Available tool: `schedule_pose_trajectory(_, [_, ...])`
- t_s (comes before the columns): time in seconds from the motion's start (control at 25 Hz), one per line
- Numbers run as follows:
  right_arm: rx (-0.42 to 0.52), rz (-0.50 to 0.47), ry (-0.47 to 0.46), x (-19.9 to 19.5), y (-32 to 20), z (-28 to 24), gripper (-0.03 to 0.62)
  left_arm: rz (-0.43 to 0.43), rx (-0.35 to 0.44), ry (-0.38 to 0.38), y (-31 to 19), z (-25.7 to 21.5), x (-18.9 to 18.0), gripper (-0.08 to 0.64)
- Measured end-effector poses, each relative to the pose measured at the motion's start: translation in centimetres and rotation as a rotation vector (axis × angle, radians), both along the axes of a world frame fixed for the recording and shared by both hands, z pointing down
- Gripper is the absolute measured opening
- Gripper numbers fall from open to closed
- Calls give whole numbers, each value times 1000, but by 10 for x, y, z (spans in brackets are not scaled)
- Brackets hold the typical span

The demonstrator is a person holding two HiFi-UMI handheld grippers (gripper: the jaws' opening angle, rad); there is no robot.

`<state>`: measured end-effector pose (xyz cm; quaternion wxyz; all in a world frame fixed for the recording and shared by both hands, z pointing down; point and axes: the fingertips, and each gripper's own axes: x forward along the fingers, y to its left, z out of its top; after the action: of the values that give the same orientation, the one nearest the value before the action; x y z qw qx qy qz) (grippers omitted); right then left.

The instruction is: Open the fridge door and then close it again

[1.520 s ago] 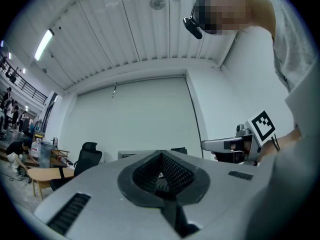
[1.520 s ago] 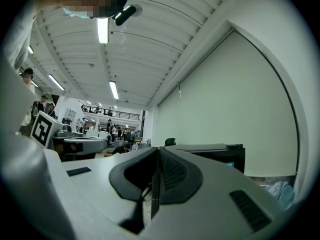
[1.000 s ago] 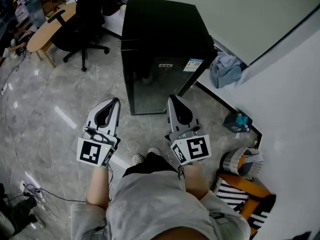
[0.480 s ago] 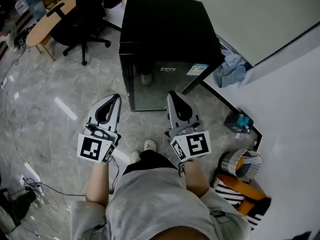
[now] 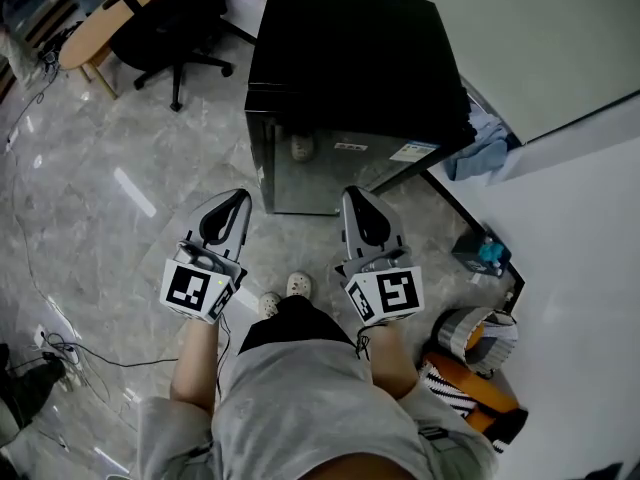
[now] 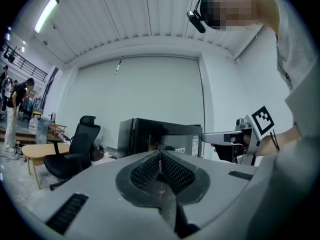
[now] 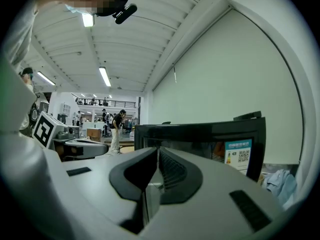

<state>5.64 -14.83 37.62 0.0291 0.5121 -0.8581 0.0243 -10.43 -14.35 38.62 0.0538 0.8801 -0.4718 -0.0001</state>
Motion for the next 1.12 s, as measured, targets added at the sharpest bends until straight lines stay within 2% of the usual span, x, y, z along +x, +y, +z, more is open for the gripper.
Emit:
schedule_pose_trajectory(0.12, [-29,1,-2,1,-4,13,26,-3,-49,-17,-3,19,0,15])
schedule_pose_trajectory(0.56, [-87,-7,-10,5,-13,42,26,37,-155,-45,-22,76,4,22])
schedule_pose_trajectory(0.68, [-97,-11,-6,6,-15,46,26,57,-178,-70,-34,90,7,89])
schedule_pose_trajectory(1.12, [-115,-18,13,15,-24,54,26,89,-249,-182,-84,136,4,153])
